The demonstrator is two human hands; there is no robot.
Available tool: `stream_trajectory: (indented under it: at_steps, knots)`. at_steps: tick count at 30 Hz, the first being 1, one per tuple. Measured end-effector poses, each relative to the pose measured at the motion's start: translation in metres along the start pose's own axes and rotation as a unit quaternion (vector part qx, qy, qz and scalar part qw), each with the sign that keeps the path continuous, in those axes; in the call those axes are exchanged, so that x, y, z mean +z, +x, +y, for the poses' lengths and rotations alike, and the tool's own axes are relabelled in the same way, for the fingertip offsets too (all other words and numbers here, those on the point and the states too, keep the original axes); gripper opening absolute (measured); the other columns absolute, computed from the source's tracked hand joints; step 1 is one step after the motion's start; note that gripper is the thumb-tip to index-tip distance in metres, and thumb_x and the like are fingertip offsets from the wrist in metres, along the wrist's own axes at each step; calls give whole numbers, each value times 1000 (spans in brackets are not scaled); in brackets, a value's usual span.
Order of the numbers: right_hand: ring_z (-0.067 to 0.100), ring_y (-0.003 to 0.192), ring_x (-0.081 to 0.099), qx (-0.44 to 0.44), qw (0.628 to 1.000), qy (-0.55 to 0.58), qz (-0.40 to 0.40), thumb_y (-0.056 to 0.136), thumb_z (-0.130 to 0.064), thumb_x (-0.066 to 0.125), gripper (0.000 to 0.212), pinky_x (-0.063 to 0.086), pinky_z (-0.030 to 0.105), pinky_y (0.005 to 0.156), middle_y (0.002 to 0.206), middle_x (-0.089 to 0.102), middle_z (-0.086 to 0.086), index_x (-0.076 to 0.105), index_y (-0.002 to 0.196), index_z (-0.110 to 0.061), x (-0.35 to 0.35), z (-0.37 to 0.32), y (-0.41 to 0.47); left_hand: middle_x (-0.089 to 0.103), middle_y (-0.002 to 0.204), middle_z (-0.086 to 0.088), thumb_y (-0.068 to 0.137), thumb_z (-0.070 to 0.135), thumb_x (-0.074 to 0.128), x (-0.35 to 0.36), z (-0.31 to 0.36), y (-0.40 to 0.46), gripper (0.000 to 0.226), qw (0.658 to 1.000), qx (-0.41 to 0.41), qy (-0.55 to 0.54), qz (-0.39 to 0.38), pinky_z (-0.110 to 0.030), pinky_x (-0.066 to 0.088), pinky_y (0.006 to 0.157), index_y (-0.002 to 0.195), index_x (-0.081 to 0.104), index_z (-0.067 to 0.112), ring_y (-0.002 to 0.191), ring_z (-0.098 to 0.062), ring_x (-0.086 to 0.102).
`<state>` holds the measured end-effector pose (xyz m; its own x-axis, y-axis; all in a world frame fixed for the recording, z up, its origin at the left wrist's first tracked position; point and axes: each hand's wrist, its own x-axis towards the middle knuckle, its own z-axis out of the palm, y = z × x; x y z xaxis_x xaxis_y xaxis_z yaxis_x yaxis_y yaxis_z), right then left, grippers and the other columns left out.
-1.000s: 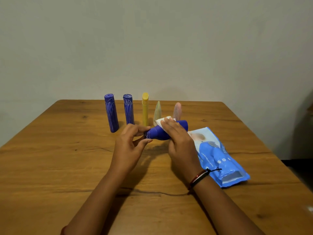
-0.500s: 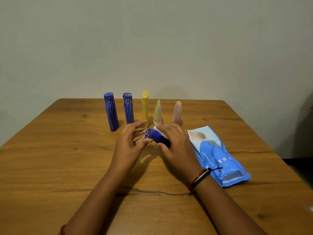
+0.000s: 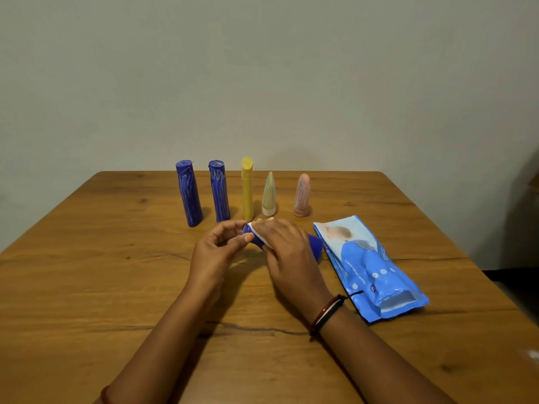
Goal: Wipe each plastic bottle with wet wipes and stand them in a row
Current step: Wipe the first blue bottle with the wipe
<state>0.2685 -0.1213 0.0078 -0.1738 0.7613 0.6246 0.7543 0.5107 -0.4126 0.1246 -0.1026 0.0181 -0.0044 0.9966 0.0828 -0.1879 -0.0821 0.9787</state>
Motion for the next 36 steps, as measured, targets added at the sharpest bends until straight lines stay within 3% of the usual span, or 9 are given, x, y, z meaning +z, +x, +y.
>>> stream_trajectory:
  at_steps: [5, 8, 12, 16, 22, 24, 26, 31, 36]
  knots:
    - [13, 114, 52, 27, 999, -23, 38, 80, -3, 53, 45, 43, 39, 97, 118, 64, -2, 59, 122, -18, -3, 10, 3, 71, 108, 0, 81, -3, 66, -2, 1, 2, 36, 996, 52, 74, -26, -18, 54, 78, 110, 66, 18, 101, -8, 67]
    - [10, 117, 51, 50, 998, 11, 33, 83, 0, 57, 47, 43, 33, 100, 121, 62, -2, 56, 127, -18, -3, 10, 3, 70, 111, -1, 80, -3, 67, 0, -1, 1, 37, 995, 67, 69, -17, -18, 53, 79, 110, 65, 17, 103, -9, 67]
    - [10, 128, 42, 25, 999, 32, 5, 82, 6, 54, 56, 30, 27, 108, 133, 56, 1, 49, 135, -15, 0, -1, 2, 67, 118, -1, 81, 1, 68, 0, -5, 2, 33, 997, 50, 52, 9, -12, 52, 77, 111, 68, 15, 104, -3, 65]
    - [11, 134, 37, 16, 999, 21, -25, 83, 8, 54, 63, 18, 21, 110, 139, 50, 1, 44, 139, -17, 3, -5, 2, 69, 113, -1, 83, 2, 66, -1, -8, 3, 32, 998, 36, 51, 6, -20, 55, 84, 113, 68, 12, 105, -10, 66]
    - [15, 120, 51, 86, 996, -15, -1, 85, -1, 55, 48, 39, 34, 106, 127, 60, 1, 54, 131, -17, -8, 4, 6, 68, 112, 4, 86, 4, 64, -2, -10, 5, 33, 996, 43, 80, 1, -24, 54, 83, 115, 66, 19, 106, -9, 64]
    - [14, 123, 49, 96, 995, -14, -14, 87, -2, 54, 48, 33, 27, 106, 130, 58, 0, 52, 133, -17, -9, 7, 5, 69, 111, 5, 85, 7, 66, -3, -11, 6, 33, 995, 36, 96, 6, -22, 51, 85, 114, 66, 23, 107, -6, 62]
    - [13, 127, 46, 93, 995, -13, -30, 89, -2, 54, 50, 26, 19, 104, 135, 54, 1, 49, 136, -17, -7, 4, 4, 70, 108, 3, 83, 9, 68, -2, -11, 5, 32, 997, 24, 76, 12, -17, 51, 77, 112, 67, 21, 102, -7, 65]
    - [2, 131, 34, 64, 996, 22, -49, 89, 3, 52, 55, 15, 12, 106, 141, 48, 0, 44, 139, -18, -2, -2, 3, 71, 103, 0, 82, 5, 68, -2, -9, 3, 29, 998, 24, 52, 21, -13, 52, 69, 110, 67, 12, 90, -2, 67]
    - [2, 132, 31, 36, 998, 31, -51, 86, 6, 53, 58, 20, 18, 110, 141, 48, 1, 44, 139, -17, -2, -3, 1, 70, 109, -3, 84, 0, 65, -3, -11, 5, 33, 998, 36, 51, 5, -24, 56, 81, 113, 67, 15, 102, -14, 67]
